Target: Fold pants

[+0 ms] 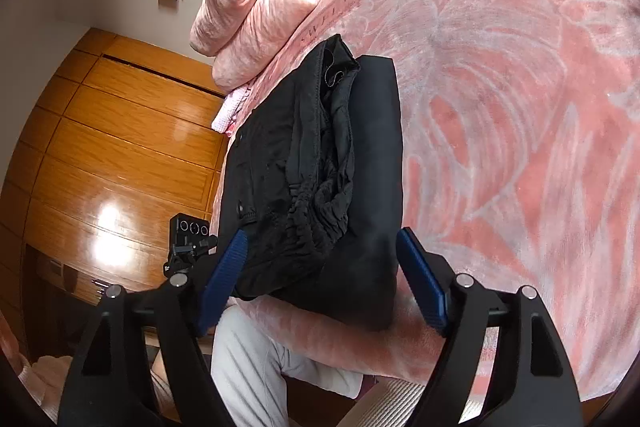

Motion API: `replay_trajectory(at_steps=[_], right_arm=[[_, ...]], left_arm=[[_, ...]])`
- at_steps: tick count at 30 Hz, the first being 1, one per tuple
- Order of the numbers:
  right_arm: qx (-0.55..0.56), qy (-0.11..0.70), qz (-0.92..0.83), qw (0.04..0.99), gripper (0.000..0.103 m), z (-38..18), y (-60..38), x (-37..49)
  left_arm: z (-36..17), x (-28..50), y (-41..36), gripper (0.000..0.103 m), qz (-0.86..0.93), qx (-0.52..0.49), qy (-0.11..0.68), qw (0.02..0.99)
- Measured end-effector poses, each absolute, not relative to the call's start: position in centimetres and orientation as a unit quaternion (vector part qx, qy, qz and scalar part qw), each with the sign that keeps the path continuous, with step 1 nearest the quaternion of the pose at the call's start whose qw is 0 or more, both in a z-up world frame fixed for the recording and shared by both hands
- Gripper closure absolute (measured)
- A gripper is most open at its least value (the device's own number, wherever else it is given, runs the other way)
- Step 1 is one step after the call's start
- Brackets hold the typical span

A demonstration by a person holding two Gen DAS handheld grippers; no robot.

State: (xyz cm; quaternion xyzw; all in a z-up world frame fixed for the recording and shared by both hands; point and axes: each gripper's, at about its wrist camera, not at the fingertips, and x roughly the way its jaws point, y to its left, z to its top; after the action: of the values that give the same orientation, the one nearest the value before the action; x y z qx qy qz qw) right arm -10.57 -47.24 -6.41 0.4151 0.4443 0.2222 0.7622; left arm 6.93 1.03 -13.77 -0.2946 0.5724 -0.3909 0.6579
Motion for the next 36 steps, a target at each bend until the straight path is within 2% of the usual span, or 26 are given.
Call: replay_trajectory(at_steps=[15,19,21,22,23,25,27,29,32,36], right_arm=[[0.43,0.474,0.256,0.724,0.016,-9.4,-46.8,-8.0],[0.425,0.479,0.276,0.717,0.015,-9.7,-46.1,-6.8],[0.415,0.486,0.281,0.716,0.013,-9.8,-45.4,-6.2],[0.41,0.491,0.282,0.715,0.013,-10.0,-45.2,-5.8],[0.406,0.492,0.284,0.715,0.013,-10.1,-44.9,-5.4],[0.404,0.495,0.283,0.715,0.013,-10.3,-44.7,-4.8],[0.407,0.497,0.279,0.714,0.018,-10.2,-44.7,-4.3],[0.407,0.502,0.276,0.711,0.035,-10.5,-44.7,-4.2],[0.406,0.49,0.283,0.718,0.049,-10.2,-44.7,-4.5],[0.407,0.47,0.282,0.731,0.057,-9.1,-44.1,-5.3]], left_arm=[[-14.7,9.9,-4.9,0.004,-0.471,-0.261,0.61,0.581],[-13.5,10.0,-5.1,0.005,-0.494,-0.305,0.595,0.556],[-13.1,9.9,-5.5,0.012,-0.486,-0.293,0.595,0.57],[-13.5,10.0,-5.6,0.028,-0.466,-0.287,0.608,0.575],[-14.6,10.5,-5.5,0.036,-0.446,-0.281,0.625,0.576],[-16.3,10.9,-5.1,0.041,-0.441,-0.309,0.63,0.56],[-16.6,10.8,-5.0,0.044,-0.445,-0.317,0.621,0.562],[-16.2,10.6,-5.1,0.049,-0.442,-0.318,0.614,0.572],[-16.0,10.5,-4.9,0.057,-0.437,-0.333,0.608,0.573],[-15.0,10.3,-4.6,0.063,-0.434,-0.347,0.592,0.584]])
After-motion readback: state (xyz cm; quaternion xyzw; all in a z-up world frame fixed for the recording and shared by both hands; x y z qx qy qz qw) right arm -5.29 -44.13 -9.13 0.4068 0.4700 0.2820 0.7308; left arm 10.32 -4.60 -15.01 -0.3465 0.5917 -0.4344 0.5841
